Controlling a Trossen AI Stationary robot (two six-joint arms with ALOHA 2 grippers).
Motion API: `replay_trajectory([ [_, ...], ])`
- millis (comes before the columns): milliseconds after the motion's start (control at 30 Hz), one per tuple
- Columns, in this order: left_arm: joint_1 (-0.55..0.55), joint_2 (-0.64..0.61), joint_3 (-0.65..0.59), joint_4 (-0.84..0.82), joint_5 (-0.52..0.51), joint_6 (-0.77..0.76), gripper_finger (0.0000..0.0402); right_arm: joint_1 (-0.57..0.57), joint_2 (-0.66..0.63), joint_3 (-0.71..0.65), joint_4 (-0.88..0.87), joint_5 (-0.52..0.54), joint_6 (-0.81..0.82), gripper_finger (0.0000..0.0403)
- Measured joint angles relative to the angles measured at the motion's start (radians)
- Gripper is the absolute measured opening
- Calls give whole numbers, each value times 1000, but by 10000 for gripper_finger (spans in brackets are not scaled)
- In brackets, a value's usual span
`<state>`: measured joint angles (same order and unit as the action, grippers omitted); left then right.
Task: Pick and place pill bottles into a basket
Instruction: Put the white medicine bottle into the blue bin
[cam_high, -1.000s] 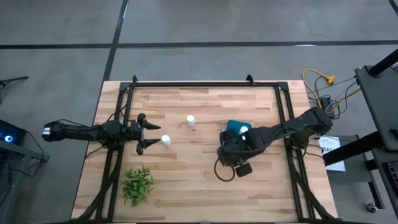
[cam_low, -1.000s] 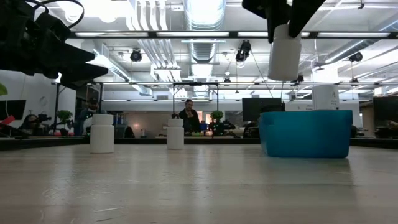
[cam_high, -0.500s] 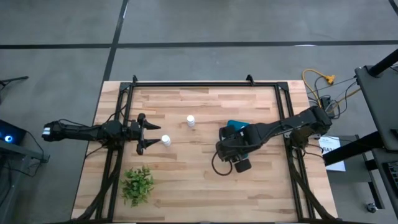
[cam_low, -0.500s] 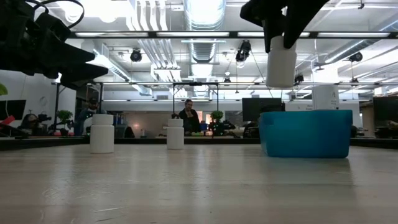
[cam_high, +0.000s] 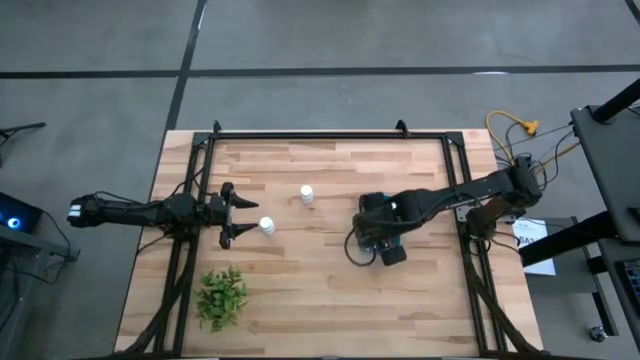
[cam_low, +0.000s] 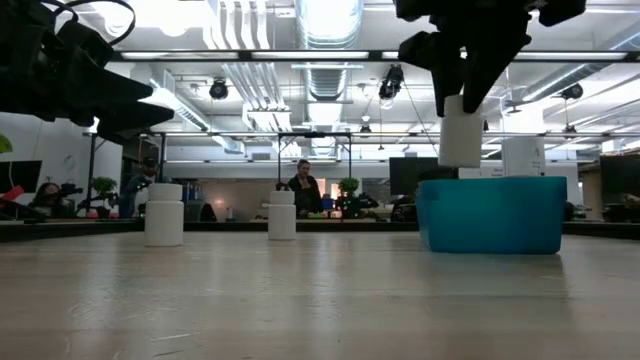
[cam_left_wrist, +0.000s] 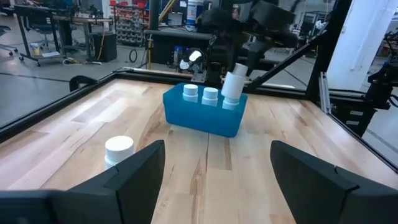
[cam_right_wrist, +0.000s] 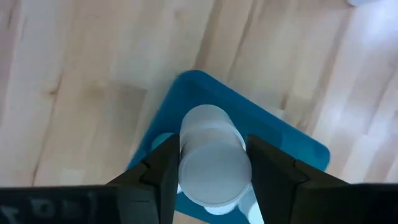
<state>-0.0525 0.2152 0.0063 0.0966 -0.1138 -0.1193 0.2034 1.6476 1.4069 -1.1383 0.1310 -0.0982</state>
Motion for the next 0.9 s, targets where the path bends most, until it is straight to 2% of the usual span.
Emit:
replay_trajectory([
  [167,-1,0,0,-1,0,0,274,-26,-87,-73,64,0,11,147],
  [333,-1,0,0,0,0,0,274,-28,-110,-107,75,-1,35,147],
  [900,0,-1,0,0,0,0,274,-28,23,-110,144,-28,4,147],
])
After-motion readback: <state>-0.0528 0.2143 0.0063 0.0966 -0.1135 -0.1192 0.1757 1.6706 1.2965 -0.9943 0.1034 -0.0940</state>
